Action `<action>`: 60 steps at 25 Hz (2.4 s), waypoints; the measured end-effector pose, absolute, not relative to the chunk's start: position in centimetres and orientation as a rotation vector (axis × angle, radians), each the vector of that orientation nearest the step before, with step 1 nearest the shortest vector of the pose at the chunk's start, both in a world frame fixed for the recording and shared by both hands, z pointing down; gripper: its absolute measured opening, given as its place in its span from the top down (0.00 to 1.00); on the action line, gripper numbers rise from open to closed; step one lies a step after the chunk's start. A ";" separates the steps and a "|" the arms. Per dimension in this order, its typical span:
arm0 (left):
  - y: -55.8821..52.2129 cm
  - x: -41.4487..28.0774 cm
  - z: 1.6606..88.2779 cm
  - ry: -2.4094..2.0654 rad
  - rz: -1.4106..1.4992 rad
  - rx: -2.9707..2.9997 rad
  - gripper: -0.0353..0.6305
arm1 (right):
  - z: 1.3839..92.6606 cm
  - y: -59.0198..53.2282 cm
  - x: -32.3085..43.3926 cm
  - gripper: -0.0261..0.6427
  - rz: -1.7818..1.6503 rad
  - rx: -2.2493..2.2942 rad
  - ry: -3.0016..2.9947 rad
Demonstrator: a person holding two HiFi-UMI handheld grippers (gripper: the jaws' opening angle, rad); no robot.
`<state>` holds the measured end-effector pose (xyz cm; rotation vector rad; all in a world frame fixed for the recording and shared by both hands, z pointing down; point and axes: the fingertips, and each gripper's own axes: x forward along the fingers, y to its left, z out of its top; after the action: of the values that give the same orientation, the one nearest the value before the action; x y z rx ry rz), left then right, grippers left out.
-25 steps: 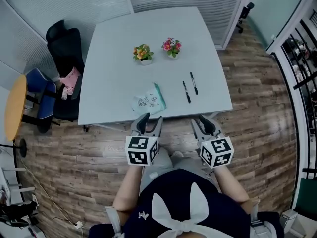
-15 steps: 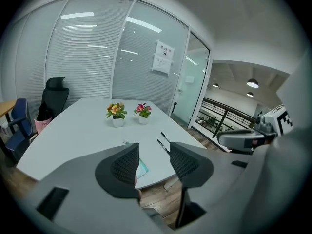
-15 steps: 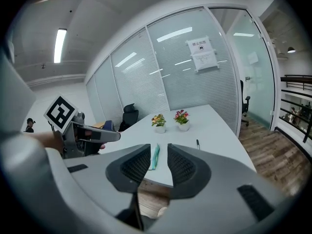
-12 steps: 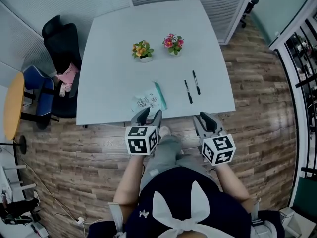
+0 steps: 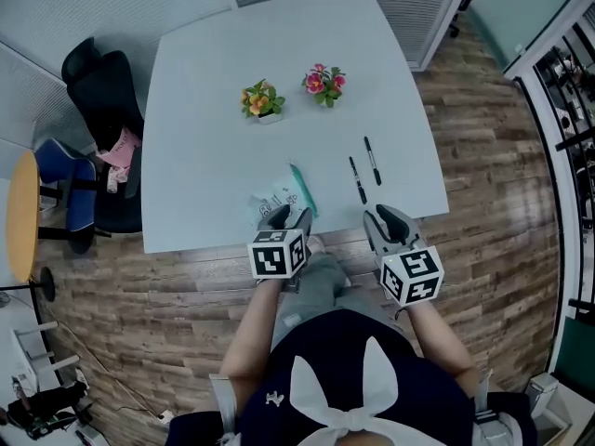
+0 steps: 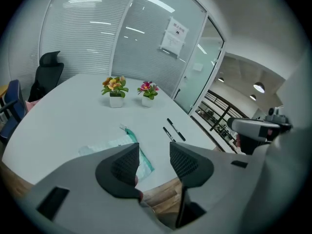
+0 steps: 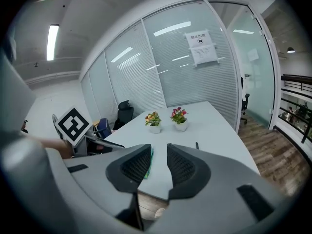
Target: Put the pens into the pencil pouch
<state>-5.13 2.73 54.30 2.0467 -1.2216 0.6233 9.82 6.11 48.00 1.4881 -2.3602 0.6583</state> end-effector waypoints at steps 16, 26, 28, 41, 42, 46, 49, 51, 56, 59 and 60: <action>-1.7 -4.3 63.3 -1.182 0.769 1.827 0.66 | 50.9 4.0 9.5 0.81 0.742 1.507 -2.235; -2.3 -5.0 66.3 -1.172 0.857 1.756 0.77 | 51.8 2.4 9.1 0.81 0.754 1.512 -2.200; -2.4 -5.1 66.3 -1.162 0.851 1.761 0.82 | 51.9 2.1 9.0 0.81 0.756 1.515 -2.196; -3.1 -5.6 62.5 -1.052 0.770 1.900 0.90 | 52.7 0.5 7.8 0.81 0.745 1.548 -2.186; -3.3 -5.7 62.0 -1.046 0.759 1.916 0.90 | 52.7 0.4 7.7 0.81 0.741 1.551 -2.188; -4.2 -6.3 59.7 -1.050 0.737 1.971 0.90 | 52.6 0.1 7.1 0.81 0.734 1.553 -2.189; -4.7 -6.7 58.1 -1.059 0.725 2.012 0.90 | 52.4 -0.2 6.8 0.81 0.728 1.553 -2.191; -5.0 -7.0 57.2 -1.060 0.711 2.031 0.90 | 52.1 -0.6 6.6 0.81 0.720 1.554 -2.194; -5.7 -7.8 55.7 -1.049 0.657 2.057 0.90 | 51.4 -1.5 6.5 0.81 0.695 1.566 -2.204; -6.1 -8.0 55.0 -1.034 0.613 2.079 0.90 | 51.2 -1.8 6.5 0.81 0.691 1.567 -2.204; -6.2 -8.0 54.6 -1.027 0.596 2.089 0.90 | 51.2 -1.9 6.6 0.81 0.690 1.567 -2.205</action>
<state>-8.00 -6.15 54.64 2.0887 -1.0273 0.5961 6.56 -1.89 51.18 1.5666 -2.2051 0.6896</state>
